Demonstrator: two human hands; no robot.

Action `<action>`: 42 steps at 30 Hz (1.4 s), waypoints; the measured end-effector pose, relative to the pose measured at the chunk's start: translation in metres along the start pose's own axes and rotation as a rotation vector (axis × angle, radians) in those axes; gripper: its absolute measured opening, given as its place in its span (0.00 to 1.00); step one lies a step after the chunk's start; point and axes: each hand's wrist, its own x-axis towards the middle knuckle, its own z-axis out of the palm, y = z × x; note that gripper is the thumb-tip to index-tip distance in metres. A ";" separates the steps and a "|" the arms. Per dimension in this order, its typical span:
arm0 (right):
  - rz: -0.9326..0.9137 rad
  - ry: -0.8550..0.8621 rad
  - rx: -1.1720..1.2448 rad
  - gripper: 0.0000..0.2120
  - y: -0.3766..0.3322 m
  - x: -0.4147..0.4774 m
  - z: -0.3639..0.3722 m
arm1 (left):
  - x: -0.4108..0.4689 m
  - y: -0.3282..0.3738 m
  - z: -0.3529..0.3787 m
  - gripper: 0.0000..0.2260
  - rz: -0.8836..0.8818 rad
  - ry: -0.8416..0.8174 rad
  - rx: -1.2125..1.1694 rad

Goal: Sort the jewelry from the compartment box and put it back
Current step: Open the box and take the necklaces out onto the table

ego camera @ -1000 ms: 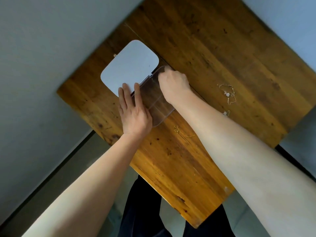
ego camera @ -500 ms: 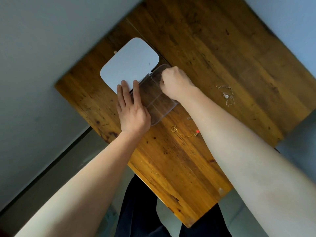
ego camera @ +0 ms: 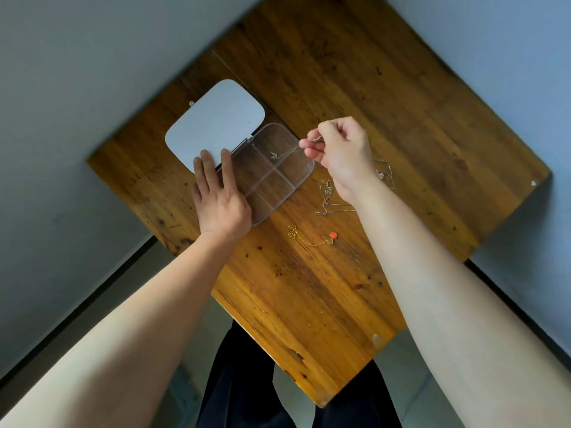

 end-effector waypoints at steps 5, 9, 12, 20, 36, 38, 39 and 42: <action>-0.041 -0.057 0.188 0.04 -0.036 -0.011 -0.020 | 0.003 0.000 0.000 0.35 -0.009 -0.025 0.045; -0.145 -0.098 0.227 0.07 -0.068 -0.026 -0.038 | -0.003 0.013 -0.005 0.27 -0.016 0.026 0.044; -0.195 -0.096 0.221 0.08 -0.083 -0.034 -0.054 | -0.014 0.034 -0.008 0.26 0.056 0.069 0.012; -0.153 0.033 -0.037 0.04 -0.083 -0.028 -0.074 | -0.034 0.074 0.016 0.26 0.244 -0.182 0.099; 0.102 0.139 -0.459 0.07 0.031 0.025 -0.058 | -0.029 0.069 0.017 0.25 0.249 -0.263 0.131; 0.079 0.127 -0.447 0.10 0.027 0.032 -0.052 | -0.029 0.068 0.017 0.25 0.257 -0.254 0.135; 0.055 0.118 -0.432 0.10 0.023 0.036 -0.050 | -0.029 0.068 0.017 0.25 0.258 -0.252 0.133; -0.024 0.106 -0.427 0.11 0.018 0.042 -0.045 | -0.029 0.068 0.018 0.24 0.255 -0.249 0.129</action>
